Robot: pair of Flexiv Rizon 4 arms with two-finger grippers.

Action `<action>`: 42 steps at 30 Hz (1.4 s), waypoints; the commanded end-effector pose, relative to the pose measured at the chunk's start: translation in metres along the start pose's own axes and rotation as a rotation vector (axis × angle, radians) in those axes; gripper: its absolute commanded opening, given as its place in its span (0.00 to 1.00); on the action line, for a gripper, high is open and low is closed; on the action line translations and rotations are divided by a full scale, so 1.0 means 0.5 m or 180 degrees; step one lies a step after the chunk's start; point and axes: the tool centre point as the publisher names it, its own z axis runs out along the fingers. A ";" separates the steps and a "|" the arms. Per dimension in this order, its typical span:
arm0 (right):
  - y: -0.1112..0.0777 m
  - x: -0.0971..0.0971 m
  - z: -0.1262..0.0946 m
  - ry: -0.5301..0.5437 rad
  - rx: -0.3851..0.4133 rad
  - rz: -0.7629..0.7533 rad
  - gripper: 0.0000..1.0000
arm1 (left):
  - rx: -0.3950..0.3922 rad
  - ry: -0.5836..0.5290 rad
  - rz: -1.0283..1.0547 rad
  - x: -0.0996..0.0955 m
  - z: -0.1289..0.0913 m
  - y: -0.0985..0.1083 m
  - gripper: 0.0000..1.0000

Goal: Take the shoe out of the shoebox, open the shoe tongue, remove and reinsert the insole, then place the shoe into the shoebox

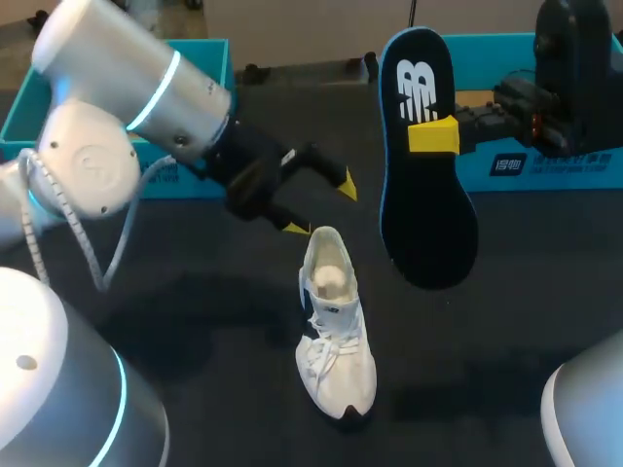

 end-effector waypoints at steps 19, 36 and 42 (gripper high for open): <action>0.003 -0.005 0.005 0.0009 0.0011 0.0004 0.00 | -0.0303 -0.1609 0.0231 -0.114 -0.078 0.009 1.00; 0.020 -0.108 -0.002 0.0307 -0.0049 0.0232 0.00 | -0.0226 -0.1953 0.0378 -0.142 -0.129 0.031 1.00; 0.044 -0.194 0.002 0.0360 -0.0015 0.0332 0.00 | -0.0226 -0.1953 0.0378 -0.142 -0.129 0.031 1.00</action>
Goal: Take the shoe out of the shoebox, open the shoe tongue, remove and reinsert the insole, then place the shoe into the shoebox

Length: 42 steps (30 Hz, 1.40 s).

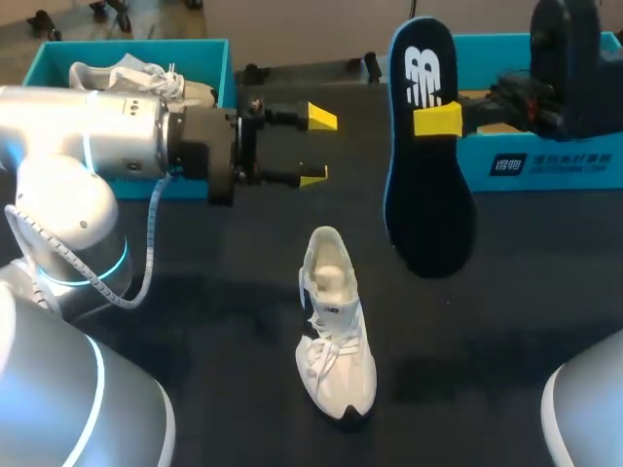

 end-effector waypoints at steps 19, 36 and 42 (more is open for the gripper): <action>0.062 -0.181 0.022 0.0082 0.0113 0.0266 0.00 | 0.0001 -0.0048 -0.0051 0.004 0.000 0.008 1.00; 0.001 -0.305 0.008 0.0068 -0.0066 0.1304 0.00 | -0.0014 -0.0376 -0.0110 0.000 -0.034 0.033 1.00; 0.001 -0.305 0.008 0.0068 -0.0066 0.1304 0.00 | -0.0014 -0.0376 -0.0110 0.000 -0.034 0.033 1.00</action>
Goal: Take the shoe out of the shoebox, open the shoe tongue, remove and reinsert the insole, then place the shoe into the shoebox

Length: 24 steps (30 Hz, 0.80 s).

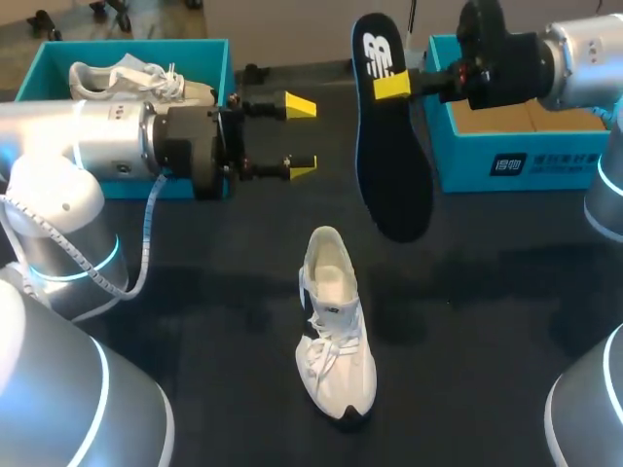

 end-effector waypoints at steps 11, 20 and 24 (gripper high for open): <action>0.040 -0.121 0.050 0.0202 -0.0032 0.0636 0.00 | -0.0004 -0.0008 0.0005 0.002 0.003 0.001 1.00; 0.047 -0.145 0.050 0.0168 -0.0040 0.0879 0.00 | -0.0004 -0.0008 0.0005 0.002 0.003 0.001 1.00; 0.047 -0.145 0.050 0.0168 -0.0040 0.0879 0.00 | -0.0004 -0.0008 0.0005 0.002 0.003 0.001 1.00</action>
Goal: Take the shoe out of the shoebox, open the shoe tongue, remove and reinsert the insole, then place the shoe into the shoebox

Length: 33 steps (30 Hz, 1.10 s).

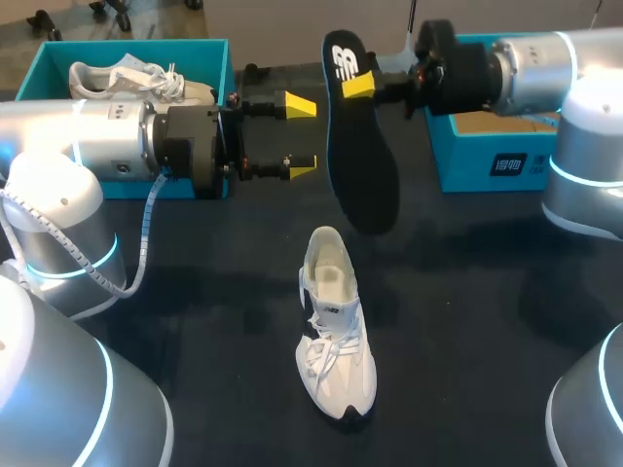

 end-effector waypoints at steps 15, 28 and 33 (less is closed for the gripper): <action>-0.005 -0.010 0.002 -0.0159 -0.0187 0.0824 0.00 | -0.0003 -0.0009 0.0005 0.002 0.003 0.001 1.00; -0.004 -0.015 0.002 -0.0161 -0.0243 0.0886 0.00 | -0.0003 -0.0009 0.0005 0.002 0.003 0.001 1.00; 0.034 -0.055 0.019 -0.0153 -0.0210 0.1152 0.00 | -0.0003 -0.0009 0.0005 0.002 0.003 0.001 1.00</action>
